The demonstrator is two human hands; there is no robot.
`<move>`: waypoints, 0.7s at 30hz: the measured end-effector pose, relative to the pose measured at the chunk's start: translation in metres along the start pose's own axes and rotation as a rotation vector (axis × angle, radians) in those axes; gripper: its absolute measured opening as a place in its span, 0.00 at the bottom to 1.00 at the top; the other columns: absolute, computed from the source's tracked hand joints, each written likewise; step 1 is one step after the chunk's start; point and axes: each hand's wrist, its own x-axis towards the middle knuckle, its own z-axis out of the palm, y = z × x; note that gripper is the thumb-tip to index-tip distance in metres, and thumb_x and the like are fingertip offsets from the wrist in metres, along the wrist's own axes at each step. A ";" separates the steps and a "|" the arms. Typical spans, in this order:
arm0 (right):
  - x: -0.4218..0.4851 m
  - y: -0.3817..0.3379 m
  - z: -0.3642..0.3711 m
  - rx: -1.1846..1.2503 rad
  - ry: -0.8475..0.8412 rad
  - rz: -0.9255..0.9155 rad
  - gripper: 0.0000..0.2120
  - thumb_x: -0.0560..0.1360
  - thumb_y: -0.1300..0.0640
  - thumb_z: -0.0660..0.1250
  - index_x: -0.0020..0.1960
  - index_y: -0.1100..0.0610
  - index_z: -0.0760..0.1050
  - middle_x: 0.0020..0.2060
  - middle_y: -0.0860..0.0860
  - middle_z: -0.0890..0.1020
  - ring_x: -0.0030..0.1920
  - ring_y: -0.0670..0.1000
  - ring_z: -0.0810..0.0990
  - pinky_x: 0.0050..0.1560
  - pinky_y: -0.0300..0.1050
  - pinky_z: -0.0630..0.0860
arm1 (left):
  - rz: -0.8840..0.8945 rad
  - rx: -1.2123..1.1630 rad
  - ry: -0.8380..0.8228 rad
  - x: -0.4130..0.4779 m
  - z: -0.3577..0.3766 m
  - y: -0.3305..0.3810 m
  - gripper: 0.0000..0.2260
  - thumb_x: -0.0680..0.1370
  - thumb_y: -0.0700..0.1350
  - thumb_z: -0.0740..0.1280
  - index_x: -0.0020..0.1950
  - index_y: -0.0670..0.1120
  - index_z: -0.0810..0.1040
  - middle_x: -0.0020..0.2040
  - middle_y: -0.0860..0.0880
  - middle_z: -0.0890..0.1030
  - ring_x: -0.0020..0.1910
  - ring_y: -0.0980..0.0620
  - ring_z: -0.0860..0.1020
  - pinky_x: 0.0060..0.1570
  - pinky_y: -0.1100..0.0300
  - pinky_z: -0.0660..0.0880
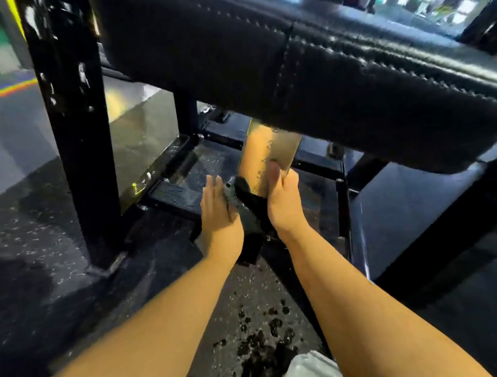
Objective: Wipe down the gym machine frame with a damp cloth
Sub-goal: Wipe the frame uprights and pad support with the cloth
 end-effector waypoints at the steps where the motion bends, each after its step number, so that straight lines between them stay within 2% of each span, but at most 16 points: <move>1: 0.000 0.000 -0.001 0.023 0.011 0.003 0.20 0.82 0.45 0.52 0.66 0.58 0.65 0.45 0.38 0.67 0.49 0.42 0.70 0.50 0.36 0.64 | 0.047 -0.010 0.012 0.004 -0.003 -0.006 0.25 0.79 0.35 0.58 0.76 0.41 0.56 0.76 0.44 0.57 0.75 0.46 0.55 0.71 0.60 0.51; 3: -0.002 -0.002 0.001 0.053 0.028 -0.012 0.19 0.82 0.46 0.53 0.62 0.59 0.67 0.45 0.40 0.70 0.45 0.40 0.71 0.44 0.37 0.66 | -0.046 -0.116 0.019 0.022 -0.010 -0.009 0.18 0.81 0.37 0.56 0.71 0.39 0.65 0.70 0.40 0.67 0.69 0.44 0.66 0.64 0.62 0.59; 4: -0.002 -0.001 0.002 0.057 0.038 -0.018 0.18 0.82 0.46 0.54 0.61 0.60 0.68 0.45 0.42 0.71 0.45 0.39 0.72 0.43 0.36 0.66 | -0.132 -0.156 -0.007 0.034 -0.014 -0.009 0.14 0.82 0.39 0.53 0.66 0.41 0.69 0.63 0.39 0.72 0.62 0.45 0.71 0.57 0.62 0.63; 6: -0.003 0.001 0.005 0.037 0.055 -0.032 0.20 0.82 0.45 0.54 0.61 0.61 0.69 0.47 0.45 0.74 0.46 0.40 0.73 0.45 0.37 0.68 | -0.211 -0.237 -0.128 0.053 -0.022 -0.011 0.11 0.83 0.40 0.50 0.59 0.43 0.70 0.51 0.41 0.74 0.51 0.47 0.72 0.48 0.62 0.65; 8: -0.004 0.001 0.006 -0.002 0.069 -0.017 0.20 0.82 0.44 0.53 0.62 0.59 0.70 0.50 0.47 0.73 0.50 0.44 0.73 0.49 0.41 0.68 | -0.201 -0.326 -0.189 0.061 -0.024 -0.020 0.13 0.83 0.37 0.50 0.62 0.46 0.70 0.44 0.44 0.74 0.42 0.48 0.72 0.41 0.61 0.67; 9: -0.005 0.001 0.005 -0.019 0.075 -0.011 0.20 0.82 0.44 0.53 0.61 0.58 0.70 0.50 0.47 0.72 0.51 0.45 0.73 0.51 0.43 0.68 | -0.238 -0.388 -0.184 0.059 -0.026 -0.024 0.14 0.82 0.36 0.51 0.60 0.49 0.71 0.42 0.46 0.74 0.38 0.50 0.71 0.37 0.62 0.67; 10: -0.004 0.000 0.004 -0.027 0.082 -0.010 0.19 0.82 0.44 0.52 0.59 0.57 0.70 0.51 0.48 0.72 0.51 0.46 0.72 0.51 0.43 0.67 | -0.253 -0.379 -0.180 0.056 -0.028 -0.032 0.15 0.80 0.34 0.52 0.57 0.50 0.73 0.41 0.47 0.76 0.38 0.50 0.71 0.36 0.63 0.68; 12: -0.006 -0.001 0.005 -0.043 0.097 -0.010 0.18 0.82 0.42 0.52 0.56 0.56 0.70 0.52 0.49 0.73 0.50 0.46 0.71 0.52 0.44 0.66 | -0.353 -0.343 -0.198 0.046 -0.031 -0.057 0.16 0.78 0.33 0.54 0.53 0.48 0.77 0.46 0.45 0.79 0.40 0.49 0.73 0.40 0.60 0.71; 15: -0.010 -0.002 0.020 -0.064 0.204 -0.048 0.33 0.74 0.28 0.50 0.59 0.55 0.71 0.56 0.53 0.76 0.53 0.49 0.75 0.55 0.49 0.71 | -0.467 -0.225 -0.329 0.054 -0.034 -0.074 0.15 0.80 0.39 0.55 0.63 0.39 0.75 0.49 0.47 0.75 0.42 0.48 0.72 0.40 0.63 0.70; 16: -0.010 -0.003 0.023 -0.065 0.248 -0.045 0.36 0.73 0.26 0.49 0.60 0.56 0.71 0.57 0.56 0.76 0.56 0.54 0.76 0.56 0.52 0.73 | -0.451 -0.301 -0.385 0.063 -0.034 -0.064 0.17 0.81 0.44 0.54 0.64 0.37 0.73 0.50 0.45 0.74 0.44 0.47 0.73 0.42 0.62 0.71; 18: -0.014 -0.011 0.027 -0.056 0.308 -0.040 0.32 0.78 0.34 0.50 0.62 0.62 0.70 0.58 0.64 0.74 0.58 0.59 0.73 0.56 0.58 0.70 | -0.374 -0.539 -0.490 0.072 -0.029 -0.042 0.22 0.80 0.56 0.56 0.64 0.42 0.75 0.56 0.44 0.77 0.53 0.44 0.76 0.53 0.53 0.73; 19: -0.013 -0.012 0.029 -0.053 0.350 -0.055 0.27 0.81 0.40 0.50 0.60 0.63 0.71 0.56 0.64 0.75 0.57 0.57 0.74 0.54 0.59 0.69 | -0.261 -0.586 -0.515 0.074 -0.028 -0.034 0.24 0.77 0.62 0.57 0.63 0.48 0.77 0.58 0.48 0.78 0.58 0.47 0.76 0.60 0.51 0.71; 20: -0.013 -0.012 0.032 -0.049 0.384 -0.071 0.24 0.82 0.42 0.50 0.54 0.61 0.73 0.50 0.62 0.78 0.51 0.52 0.78 0.49 0.58 0.69 | -0.152 -0.585 -0.527 0.072 -0.027 -0.035 0.23 0.77 0.64 0.57 0.62 0.52 0.78 0.59 0.52 0.78 0.60 0.52 0.75 0.63 0.53 0.69; 21: -0.012 -0.014 0.037 -0.054 0.425 -0.075 0.24 0.81 0.39 0.51 0.49 0.58 0.73 0.45 0.58 0.79 0.46 0.47 0.79 0.45 0.52 0.70 | -0.083 -0.580 -0.522 0.068 -0.024 -0.046 0.20 0.79 0.61 0.56 0.62 0.54 0.77 0.61 0.54 0.77 0.62 0.56 0.73 0.64 0.56 0.68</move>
